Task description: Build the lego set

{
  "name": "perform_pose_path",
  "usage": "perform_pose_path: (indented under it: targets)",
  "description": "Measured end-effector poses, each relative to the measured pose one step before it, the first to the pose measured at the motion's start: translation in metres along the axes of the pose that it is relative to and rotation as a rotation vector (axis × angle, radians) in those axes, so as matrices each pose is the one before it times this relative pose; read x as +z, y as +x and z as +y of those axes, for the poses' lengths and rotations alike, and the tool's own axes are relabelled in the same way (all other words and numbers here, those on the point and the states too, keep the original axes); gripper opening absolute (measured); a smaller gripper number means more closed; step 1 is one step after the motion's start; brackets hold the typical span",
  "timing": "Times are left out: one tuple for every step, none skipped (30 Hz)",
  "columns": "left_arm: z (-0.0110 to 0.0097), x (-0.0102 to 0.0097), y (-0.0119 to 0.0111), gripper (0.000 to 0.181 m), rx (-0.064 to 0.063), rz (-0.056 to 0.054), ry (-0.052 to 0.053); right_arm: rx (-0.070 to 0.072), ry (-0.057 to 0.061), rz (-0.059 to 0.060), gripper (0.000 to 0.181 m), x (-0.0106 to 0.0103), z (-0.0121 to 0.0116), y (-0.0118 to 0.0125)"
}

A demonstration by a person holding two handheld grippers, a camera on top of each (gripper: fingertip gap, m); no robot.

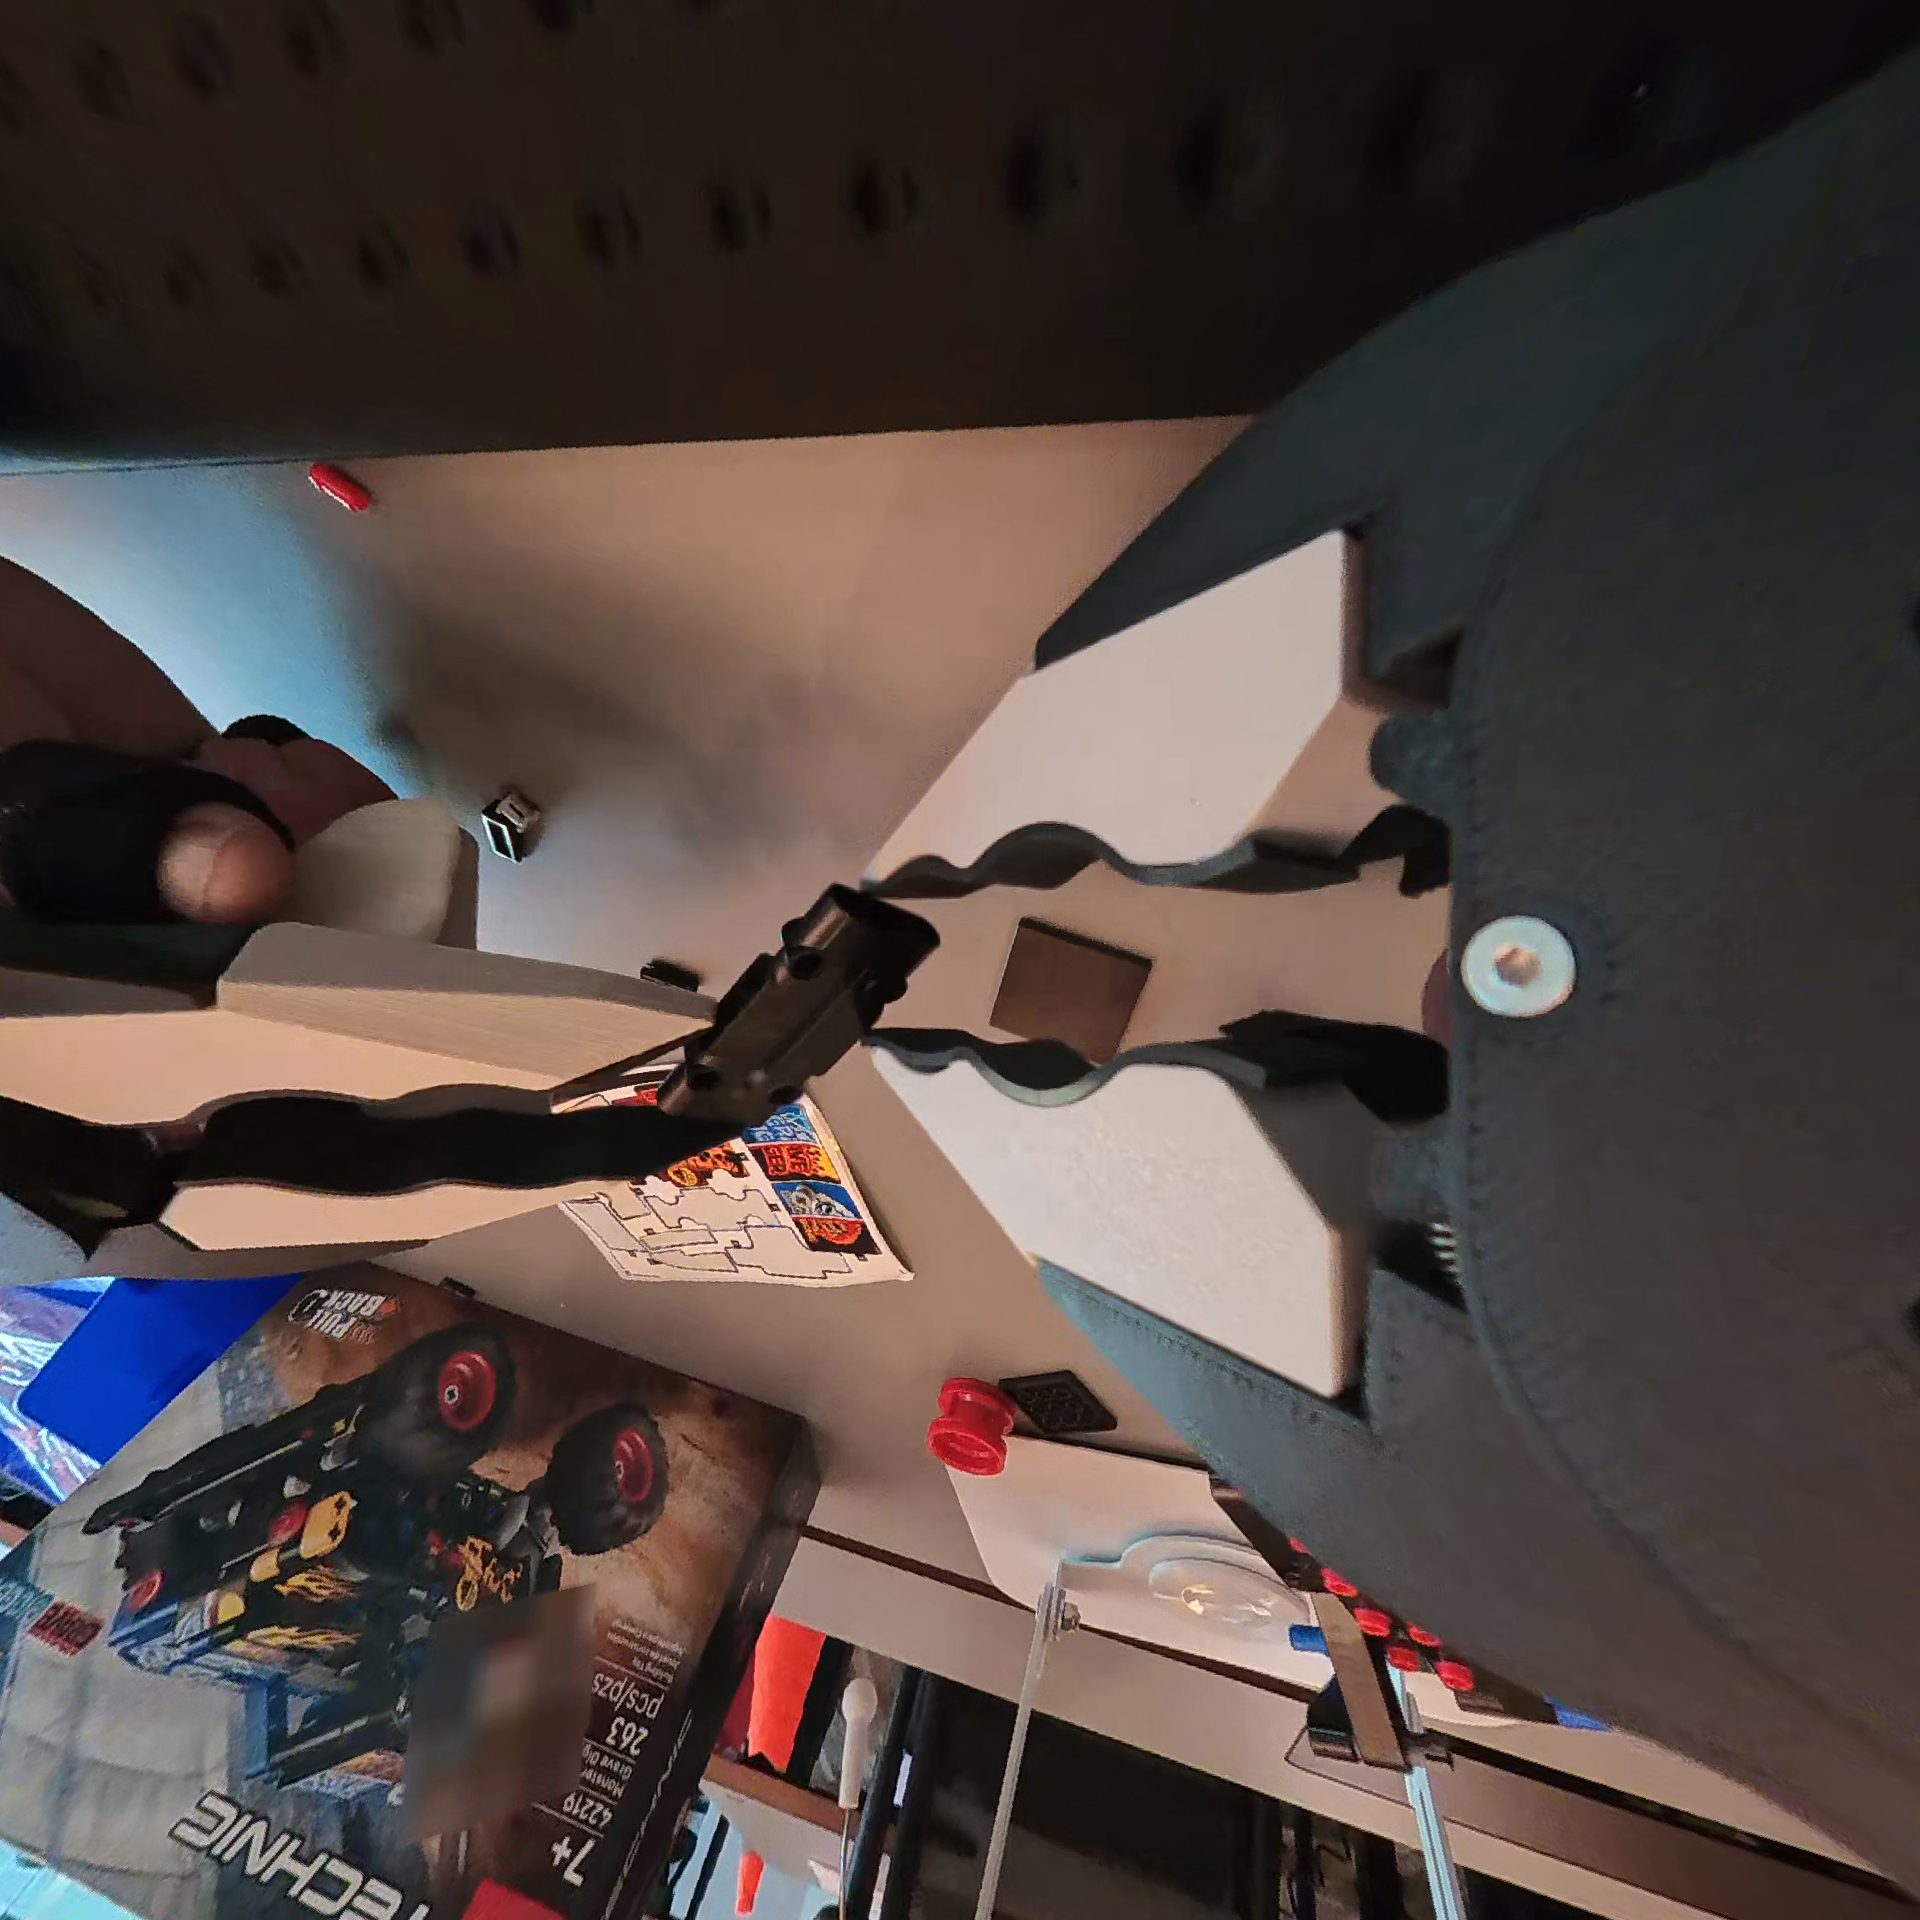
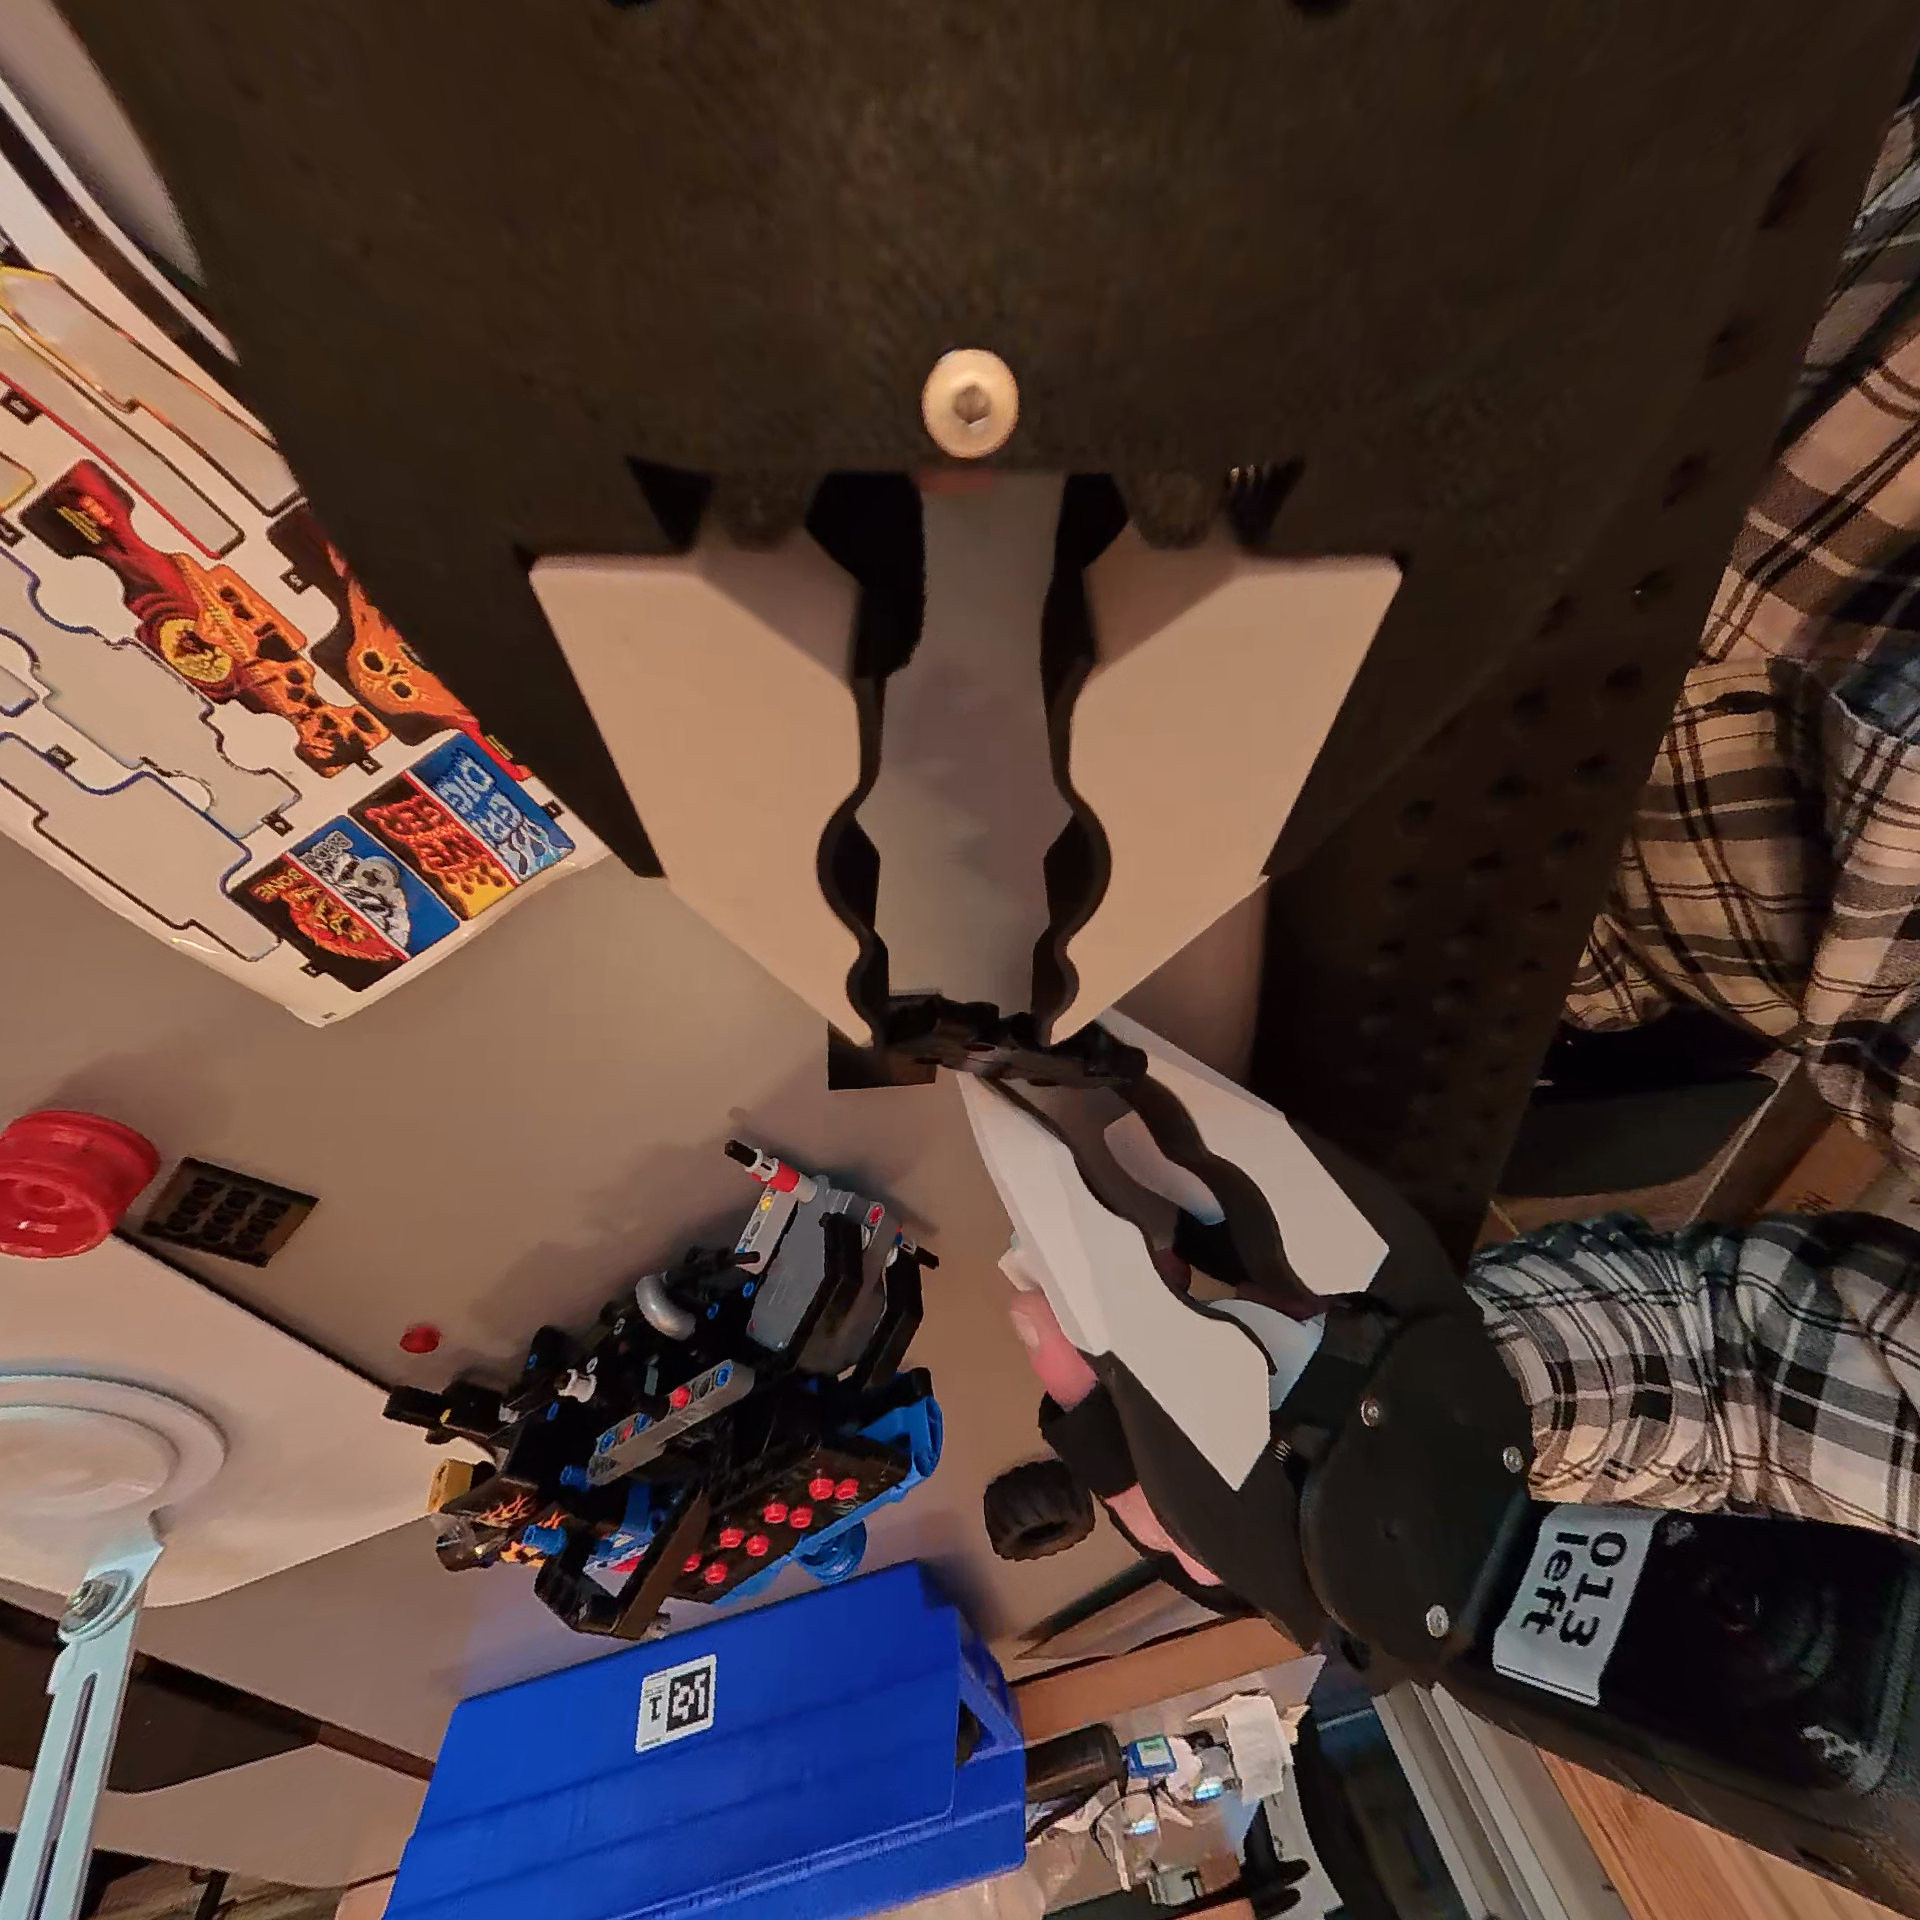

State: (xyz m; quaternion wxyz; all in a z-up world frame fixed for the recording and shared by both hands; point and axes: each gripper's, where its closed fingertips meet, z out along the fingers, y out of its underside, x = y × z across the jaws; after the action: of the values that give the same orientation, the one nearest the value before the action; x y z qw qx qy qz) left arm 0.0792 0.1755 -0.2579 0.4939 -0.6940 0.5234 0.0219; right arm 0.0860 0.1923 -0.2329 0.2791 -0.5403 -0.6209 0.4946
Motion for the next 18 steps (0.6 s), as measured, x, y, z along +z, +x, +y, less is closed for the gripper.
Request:
perform_pose_path:
  targets:
    - [-0.00022, -0.00005, 0.00005, 0.024, -0.0002, 0.0002, 0.0011, 0.0005, 0.0026, -0.0004, 0.024, -0.00027, -0.00039, -0.00014]
    - [-0.00031, -0.00008, -0.00016, 0.023, 0.0011, -0.0012, 0.0017, 0.0016, 0.0018, -0.0008, 0.024, -0.00036, -0.00020, -0.00007]
    - [-0.00040, -0.00019, -0.00028, 0.023, 0.0011, -0.0021, 0.0018, 0.0018, 0.0021, -0.0007, 0.024, -0.00055, -0.00026, -0.00014]
    - [-0.00036, -0.00018, -0.00013, 0.022, -0.0015, 0.0005, 0.0018, 0.0020, 0.0022, -0.0017, 0.024, -0.00045, -0.00023, -0.00015]
    - [-0.00038, -0.00023, 0.00005, 0.022, -0.0007, 0.0008, 0.0023, 0.0018, 0.0019, -0.0018, 0.024, -0.00041, -0.00018, -0.00034]
    - [-0.00026, -0.00022, -0.00016, 0.021, -0.0005, -0.0001, 0.0015, 0.0007, 0.0011, 0.0000, 0.024, -0.00041, -0.00012, 0.00011]
    - [-0.00027, -0.00031, -0.00052, 0.021, -0.0014, -0.0024, 0.0016, 0.0000, 0.0016, 0.0009, 0.024, -0.00046, -0.00023, 0.00014]
    - [-0.00048, -0.00029, -0.00052, 0.020, -0.0011, -0.0018, 0.0026, 0.0007, 0.0027, -0.0004, 0.024, -0.00051, -0.00036, -0.00002]
    - [-0.00058, -0.00048, -0.00051, 0.020, -0.0013, -0.0022, 0.0033, 0.0004, 0.0024, -0.0002, 0.024, -0.00035, -0.00048, -0.00004]
    - [-0.00049, -0.00038, -0.00071, 0.020, -0.0018, -0.0028, 0.0027, -0.0003, 0.0006, 0.0009, 0.024, -0.00029, -0.00007, 0.00014]
    - [-0.00042, -0.00039, -0.00068, 0.019, -0.0001, -0.0030, 0.0021, -0.0010, -0.0007, 0.0015, 0.024, -0.00023, 0.00010, 0.00012]
    - [-0.00042, -0.00046, -0.00074, 0.019, 0.0004, -0.0036, 0.0021, -0.0017, -0.0011, 0.0016, 0.024, -0.00017, 0.00010, 0.00021]
    - [-0.00056, -0.00049, -0.00074, 0.019, -0.0005, -0.0033, 0.0031, -0.0015, -0.0007, 0.0014, 0.024, -0.00023, 0.00009, 0.00013]
    - [-0.00063, -0.00067, -0.00120, 0.018, -0.0019, -0.0046, 0.0037, -0.0012, 0.0003, 0.0016, 0.024, -0.00028, -0.00002, 0.00021]
    - [-0.00090, -0.00078, -0.00117, 0.017, -0.0033, -0.0044, 0.0051, -0.0006, 0.0005, 0.0011, 0.024, -0.00033, -0.00015, 0.00017]
    - [-0.00078, -0.00079, -0.00118, 0.017, -0.0041, -0.0037, 0.0053, -0.0005, 0.0004, 0.0012, 0.024, -0.00040, 0.00000, 0.00017]
    - [-0.00040, -0.00043, -0.00079, 0.016, -0.0062, -0.0006, 0.0031, -0.0004, 0.0009, 0.0010, 0.024, -0.00027, -0.00011, 0.00016]
    - [-0.00014, -0.00015, -0.00026, 0.015, -0.0055, 0.0020, 0.0028, 0.0001, 0.0019, -0.0002, 0.024, -0.00023, -0.00034, -0.00006]
